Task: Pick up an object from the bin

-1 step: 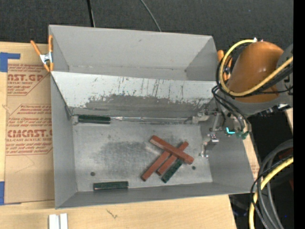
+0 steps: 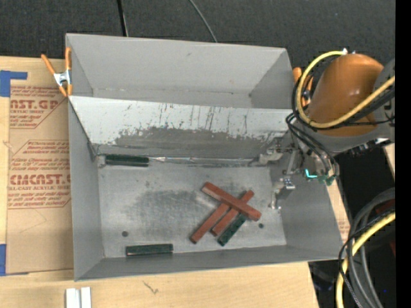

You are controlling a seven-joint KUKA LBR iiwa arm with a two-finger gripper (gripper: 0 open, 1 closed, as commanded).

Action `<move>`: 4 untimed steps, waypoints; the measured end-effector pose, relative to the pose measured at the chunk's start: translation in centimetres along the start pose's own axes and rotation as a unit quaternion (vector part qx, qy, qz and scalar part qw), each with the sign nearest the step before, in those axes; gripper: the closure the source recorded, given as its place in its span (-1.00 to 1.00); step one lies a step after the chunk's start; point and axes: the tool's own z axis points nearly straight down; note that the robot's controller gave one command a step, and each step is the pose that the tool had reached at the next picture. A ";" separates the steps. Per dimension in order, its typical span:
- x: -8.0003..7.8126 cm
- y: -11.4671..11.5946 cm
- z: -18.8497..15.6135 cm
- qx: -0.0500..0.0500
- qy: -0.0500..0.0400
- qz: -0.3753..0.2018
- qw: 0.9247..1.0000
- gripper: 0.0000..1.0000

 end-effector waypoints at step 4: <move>-0.5 1.8 8.6 -0.001 0.002 -0.070 0.998 1.00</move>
Offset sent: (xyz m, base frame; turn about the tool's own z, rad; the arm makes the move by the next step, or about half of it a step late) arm 0.0110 0.0158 -0.1268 -0.1193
